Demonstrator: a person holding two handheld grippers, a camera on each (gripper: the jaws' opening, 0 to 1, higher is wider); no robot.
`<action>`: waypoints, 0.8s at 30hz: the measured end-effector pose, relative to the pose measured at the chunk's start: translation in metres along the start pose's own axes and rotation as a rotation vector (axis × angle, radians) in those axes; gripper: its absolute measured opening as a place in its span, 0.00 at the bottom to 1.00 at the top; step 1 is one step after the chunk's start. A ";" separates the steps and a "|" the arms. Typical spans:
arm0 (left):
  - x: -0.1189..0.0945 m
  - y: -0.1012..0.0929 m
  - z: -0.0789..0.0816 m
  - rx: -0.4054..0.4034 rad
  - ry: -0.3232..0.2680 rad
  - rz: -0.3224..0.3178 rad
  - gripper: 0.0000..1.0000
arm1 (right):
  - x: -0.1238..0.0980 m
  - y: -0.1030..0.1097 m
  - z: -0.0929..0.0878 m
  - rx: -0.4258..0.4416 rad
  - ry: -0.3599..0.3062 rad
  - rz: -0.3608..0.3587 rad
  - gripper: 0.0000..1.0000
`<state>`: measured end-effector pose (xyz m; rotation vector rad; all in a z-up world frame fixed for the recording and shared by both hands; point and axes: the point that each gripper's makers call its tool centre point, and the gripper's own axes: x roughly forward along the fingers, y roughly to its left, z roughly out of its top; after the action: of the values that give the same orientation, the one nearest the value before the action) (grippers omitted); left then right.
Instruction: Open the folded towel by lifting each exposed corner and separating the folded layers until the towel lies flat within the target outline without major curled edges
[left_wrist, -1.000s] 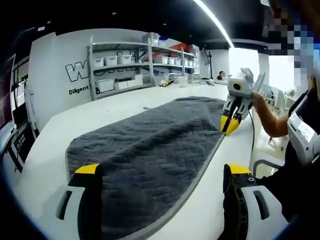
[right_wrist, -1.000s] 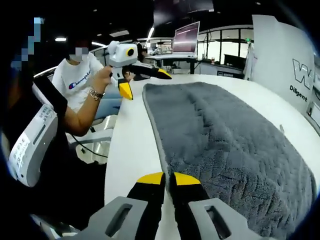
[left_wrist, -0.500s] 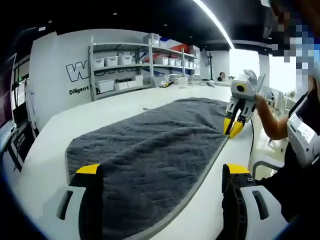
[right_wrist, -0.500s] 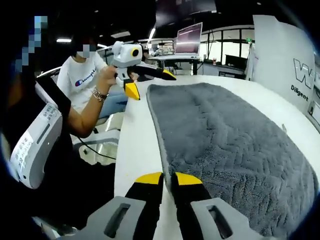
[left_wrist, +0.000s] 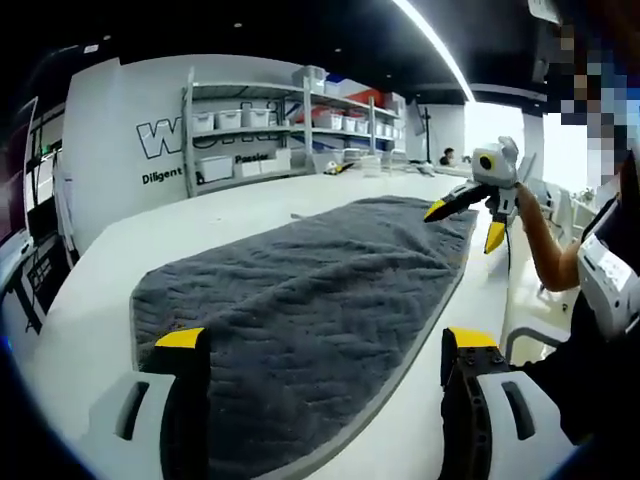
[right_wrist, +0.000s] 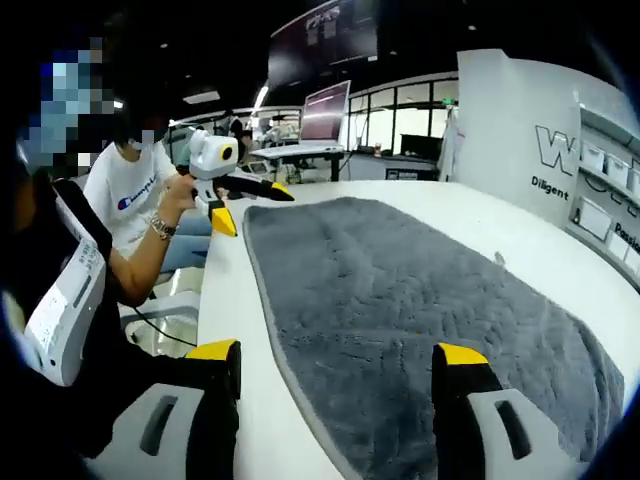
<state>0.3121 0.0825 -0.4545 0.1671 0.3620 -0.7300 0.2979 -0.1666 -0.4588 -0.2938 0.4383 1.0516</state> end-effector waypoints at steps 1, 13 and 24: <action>0.000 0.000 0.001 -0.001 -0.005 0.001 0.93 | -0.005 -0.005 0.000 0.011 -0.010 -0.020 0.83; 0.002 -0.005 0.007 0.007 -0.024 -0.024 0.86 | -0.073 -0.068 -0.020 0.127 -0.028 -0.274 0.99; 0.012 -0.019 0.000 0.052 0.008 -0.067 0.69 | -0.115 -0.098 -0.051 0.201 -0.001 -0.398 0.99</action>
<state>0.3073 0.0610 -0.4593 0.2078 0.3583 -0.8058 0.3253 -0.3230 -0.4453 -0.1902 0.4591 0.6138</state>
